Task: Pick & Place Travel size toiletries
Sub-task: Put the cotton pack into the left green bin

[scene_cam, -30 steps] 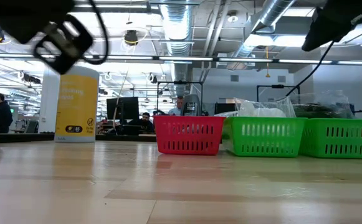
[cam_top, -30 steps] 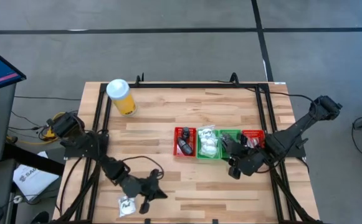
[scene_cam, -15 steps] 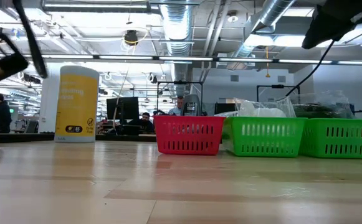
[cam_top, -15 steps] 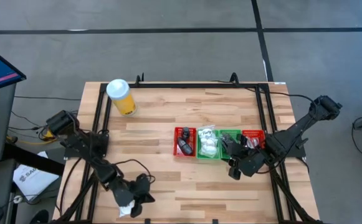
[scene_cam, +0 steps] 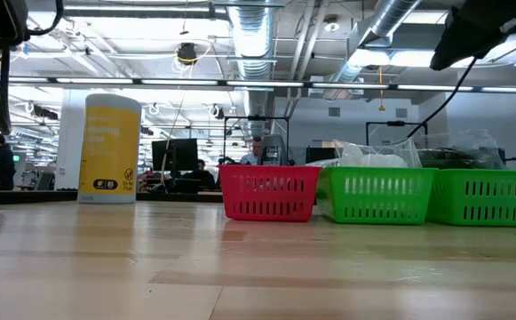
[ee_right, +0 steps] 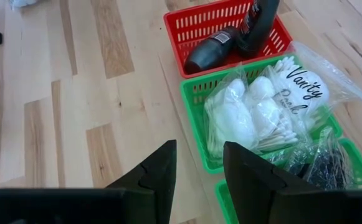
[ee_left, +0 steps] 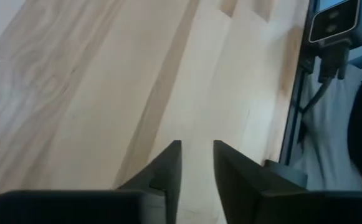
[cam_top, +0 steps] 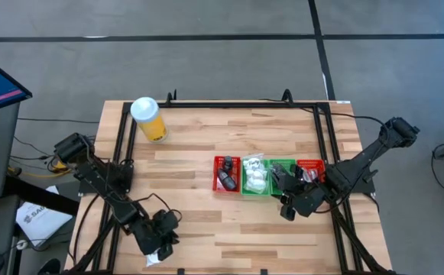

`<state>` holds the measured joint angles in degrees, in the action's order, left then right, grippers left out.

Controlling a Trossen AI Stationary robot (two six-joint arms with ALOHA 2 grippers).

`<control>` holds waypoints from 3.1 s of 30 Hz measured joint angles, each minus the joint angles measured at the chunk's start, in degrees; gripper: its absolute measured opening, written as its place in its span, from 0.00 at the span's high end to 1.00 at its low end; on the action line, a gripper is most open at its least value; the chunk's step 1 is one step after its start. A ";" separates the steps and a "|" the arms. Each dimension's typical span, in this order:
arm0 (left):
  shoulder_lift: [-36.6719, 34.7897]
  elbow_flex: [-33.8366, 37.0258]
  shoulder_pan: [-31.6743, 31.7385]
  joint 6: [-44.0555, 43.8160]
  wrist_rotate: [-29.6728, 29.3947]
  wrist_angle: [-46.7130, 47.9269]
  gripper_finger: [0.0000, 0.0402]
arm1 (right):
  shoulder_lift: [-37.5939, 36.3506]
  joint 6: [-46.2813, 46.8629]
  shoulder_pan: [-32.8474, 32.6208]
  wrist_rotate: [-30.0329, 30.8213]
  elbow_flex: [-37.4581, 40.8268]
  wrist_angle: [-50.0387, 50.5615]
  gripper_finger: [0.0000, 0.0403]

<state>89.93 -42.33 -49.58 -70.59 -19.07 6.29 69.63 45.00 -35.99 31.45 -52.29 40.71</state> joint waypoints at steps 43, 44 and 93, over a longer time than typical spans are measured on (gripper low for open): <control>-0.04 4.68 -9.03 -12.24 -1.24 4.63 0.61 | 0.00 -0.59 0.00 0.84 0.07 0.02 0.70; -0.02 4.68 -9.03 -12.14 -1.24 4.63 0.61 | 0.00 -0.62 0.00 1.06 0.07 0.02 0.69; -3.59 4.72 -5.88 -16.80 12.31 7.07 0.68 | 7.71 -3.44 0.87 1.81 -0.13 -1.14 0.74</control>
<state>86.34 -37.60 -55.46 -87.39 -6.76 13.36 77.34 41.56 -35.11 33.26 -52.42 39.57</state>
